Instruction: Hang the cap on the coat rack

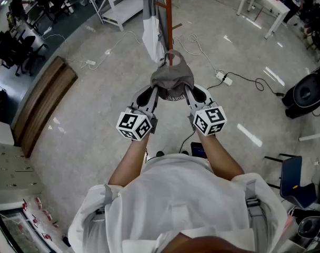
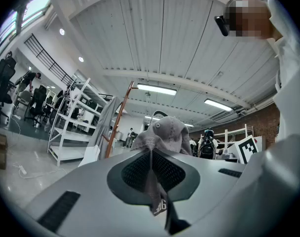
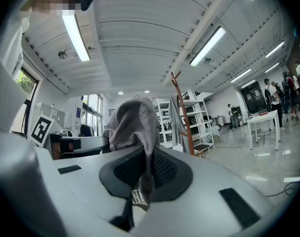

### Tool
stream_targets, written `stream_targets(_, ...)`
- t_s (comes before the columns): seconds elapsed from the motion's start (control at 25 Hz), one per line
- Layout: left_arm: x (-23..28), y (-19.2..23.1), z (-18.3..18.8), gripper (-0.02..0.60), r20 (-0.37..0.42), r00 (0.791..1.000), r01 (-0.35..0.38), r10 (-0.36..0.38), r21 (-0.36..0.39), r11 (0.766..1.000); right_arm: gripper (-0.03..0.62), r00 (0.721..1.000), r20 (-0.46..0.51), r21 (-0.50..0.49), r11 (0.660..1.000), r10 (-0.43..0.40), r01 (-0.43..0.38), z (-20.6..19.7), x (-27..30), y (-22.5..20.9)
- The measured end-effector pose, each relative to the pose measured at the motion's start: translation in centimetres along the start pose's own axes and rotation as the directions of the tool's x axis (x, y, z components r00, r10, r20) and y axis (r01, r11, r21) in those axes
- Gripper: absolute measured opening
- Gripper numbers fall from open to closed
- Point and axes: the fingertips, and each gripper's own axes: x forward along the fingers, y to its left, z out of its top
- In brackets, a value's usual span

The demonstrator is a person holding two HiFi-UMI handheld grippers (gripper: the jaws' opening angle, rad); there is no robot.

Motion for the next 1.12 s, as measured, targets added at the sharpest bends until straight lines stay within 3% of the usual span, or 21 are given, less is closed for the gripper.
stream_targets(0.4, -1.5, 1.4, 0.9, 0.031, -0.001, 1.0, 0.003, -0.003, -0.002, 1.0, 0.037, 1.0, 0.007, 0.007, 1.0, -0.028, 0.028, 0.0, 1.1, 2.0)
stream_targets(0.76, -1.0, 2.1, 0.0, 0.029, -0.018, 1.0, 0.018, -0.019, -0.051, 0.999, 0.038, 0.999, -0.038, 0.019, 1.0, -0.008, 0.009, -1.2, 1.7, 1.8)
stream_targets(1.12, 0.2, 1.9, -0.3, 0.031, -0.035, 0.999, 0.032, -0.034, -0.081, 0.996, 0.038, 1.0, -0.016, 0.053, 0.999, 0.002, -0.001, -0.7, 2.0, 0.5)
